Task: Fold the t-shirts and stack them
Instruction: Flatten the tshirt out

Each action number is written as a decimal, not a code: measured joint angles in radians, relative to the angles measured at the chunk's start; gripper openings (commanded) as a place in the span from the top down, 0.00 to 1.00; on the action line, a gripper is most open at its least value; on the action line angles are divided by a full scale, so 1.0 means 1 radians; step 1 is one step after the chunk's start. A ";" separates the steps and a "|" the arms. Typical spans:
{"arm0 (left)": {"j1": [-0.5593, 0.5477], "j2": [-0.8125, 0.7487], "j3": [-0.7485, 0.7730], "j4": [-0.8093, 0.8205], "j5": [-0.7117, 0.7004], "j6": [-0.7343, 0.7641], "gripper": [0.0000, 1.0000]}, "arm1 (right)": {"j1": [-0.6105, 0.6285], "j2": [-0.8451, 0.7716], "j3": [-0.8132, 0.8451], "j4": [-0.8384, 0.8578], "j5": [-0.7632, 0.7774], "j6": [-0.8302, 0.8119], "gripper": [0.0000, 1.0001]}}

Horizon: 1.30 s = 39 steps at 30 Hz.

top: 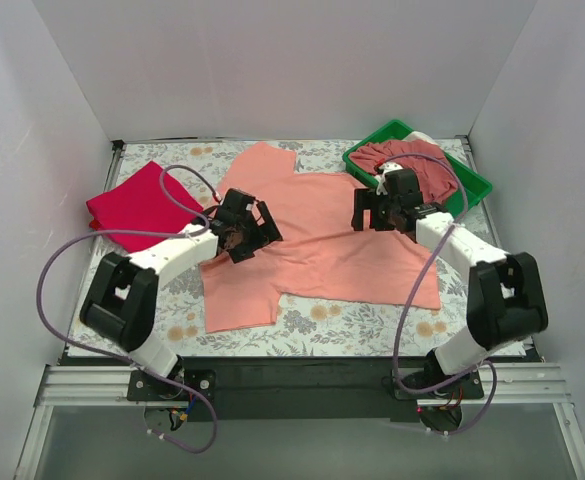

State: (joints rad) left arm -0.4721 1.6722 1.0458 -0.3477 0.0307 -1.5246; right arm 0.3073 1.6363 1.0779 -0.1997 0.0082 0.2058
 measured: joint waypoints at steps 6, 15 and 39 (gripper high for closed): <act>-0.084 -0.330 -0.153 -0.122 -0.105 -0.084 0.07 | 0.025 -0.314 -0.191 0.016 0.003 0.048 0.02; -0.101 -0.637 -0.419 -0.454 -0.220 -0.319 0.07 | 0.019 -0.570 -0.406 0.003 0.081 0.138 0.02; -0.106 -0.632 -0.542 -0.545 -0.280 -0.455 0.55 | 0.000 -0.678 -0.472 -0.010 0.169 0.192 0.02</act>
State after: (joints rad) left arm -0.5781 1.0401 0.5041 -0.8925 -0.2497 -1.9793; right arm 0.3069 0.9581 0.6056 -0.2096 0.1776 0.3973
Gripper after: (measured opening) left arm 0.471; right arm 0.984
